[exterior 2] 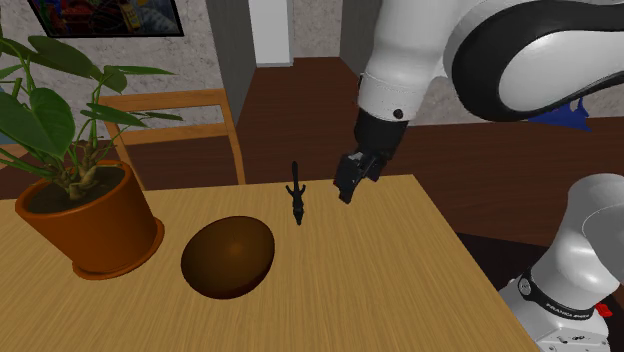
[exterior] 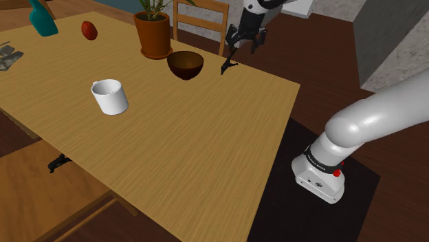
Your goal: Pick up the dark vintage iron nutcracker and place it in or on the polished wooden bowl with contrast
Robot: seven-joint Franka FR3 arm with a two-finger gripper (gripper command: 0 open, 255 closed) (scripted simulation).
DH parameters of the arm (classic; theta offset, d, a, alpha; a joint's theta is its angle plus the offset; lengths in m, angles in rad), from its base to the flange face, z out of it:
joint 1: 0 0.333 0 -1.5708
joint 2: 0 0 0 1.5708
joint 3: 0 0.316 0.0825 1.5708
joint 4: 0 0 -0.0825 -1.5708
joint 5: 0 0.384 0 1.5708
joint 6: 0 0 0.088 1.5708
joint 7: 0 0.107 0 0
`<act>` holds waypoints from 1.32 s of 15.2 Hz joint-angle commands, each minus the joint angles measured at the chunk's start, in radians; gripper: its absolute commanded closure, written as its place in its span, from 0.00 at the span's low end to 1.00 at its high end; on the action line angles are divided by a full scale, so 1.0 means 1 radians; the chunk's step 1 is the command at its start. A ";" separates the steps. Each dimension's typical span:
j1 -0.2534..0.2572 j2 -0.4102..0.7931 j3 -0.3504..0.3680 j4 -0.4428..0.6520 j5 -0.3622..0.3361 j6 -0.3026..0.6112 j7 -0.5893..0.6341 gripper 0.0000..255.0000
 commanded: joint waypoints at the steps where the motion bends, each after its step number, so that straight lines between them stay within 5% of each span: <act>1: -0.028 0.080 0.032 0.044 -0.037 0.032 0.109 0.00; 8: -0.094 0.350 0.076 0.209 -0.209 0.086 0.458 0.00; 15: -0.097 0.601 0.030 0.412 -0.359 0.065 0.758 0.00; 20: -0.095 0.669 0.005 0.442 -0.390 0.088 0.821 0.00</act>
